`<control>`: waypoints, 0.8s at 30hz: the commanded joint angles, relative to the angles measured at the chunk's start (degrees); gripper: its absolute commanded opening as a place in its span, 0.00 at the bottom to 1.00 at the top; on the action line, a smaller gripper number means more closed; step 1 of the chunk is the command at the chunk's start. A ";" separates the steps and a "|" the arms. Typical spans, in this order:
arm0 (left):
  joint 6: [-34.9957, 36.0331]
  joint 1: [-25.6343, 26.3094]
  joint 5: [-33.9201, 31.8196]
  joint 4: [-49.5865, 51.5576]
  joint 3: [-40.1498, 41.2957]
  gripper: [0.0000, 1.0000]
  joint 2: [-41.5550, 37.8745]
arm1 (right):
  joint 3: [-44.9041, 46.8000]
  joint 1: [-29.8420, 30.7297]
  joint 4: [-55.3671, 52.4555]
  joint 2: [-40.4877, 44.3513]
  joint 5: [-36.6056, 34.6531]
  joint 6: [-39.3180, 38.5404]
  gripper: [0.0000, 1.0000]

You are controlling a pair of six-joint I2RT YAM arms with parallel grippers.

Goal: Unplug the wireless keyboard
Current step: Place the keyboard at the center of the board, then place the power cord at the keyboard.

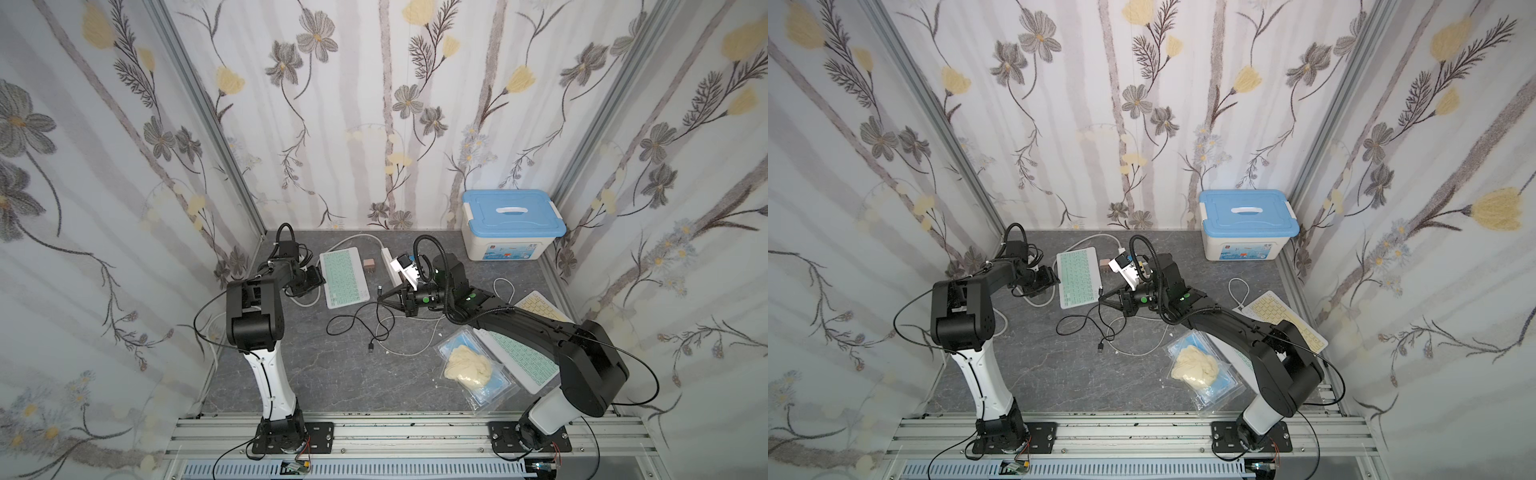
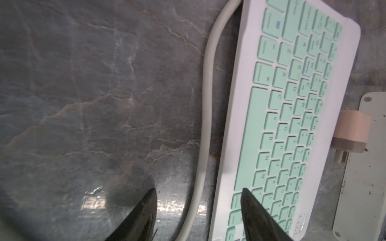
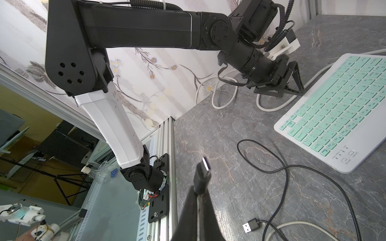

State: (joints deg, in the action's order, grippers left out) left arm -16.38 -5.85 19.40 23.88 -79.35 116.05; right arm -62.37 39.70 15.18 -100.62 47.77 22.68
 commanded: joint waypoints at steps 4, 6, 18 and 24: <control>0.84 0.39 0.44 -0.91 4.65 0.66 -12.24 | -0.27 -0.19 0.61 -0.33 -5.51 2.85 0.00; 0.81 1.86 1.41 -1.46 7.81 0.66 -17.40 | -1.13 -0.21 0.12 -1.74 -6.64 4.00 0.00; 2.73 14.87 11.69 -4.43 28.52 0.59 -41.20 | -3.20 -2.92 5.39 -12.66 -6.60 17.40 0.00; 0.56 23.85 13.49 -16.28 38.04 0.66 -46.09 | -3.90 -4.23 9.16 -15.63 -4.46 22.98 0.00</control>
State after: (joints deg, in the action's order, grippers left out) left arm -15.46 15.86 31.51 15.57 -43.57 70.91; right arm -65.65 35.68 18.87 -115.61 41.19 41.21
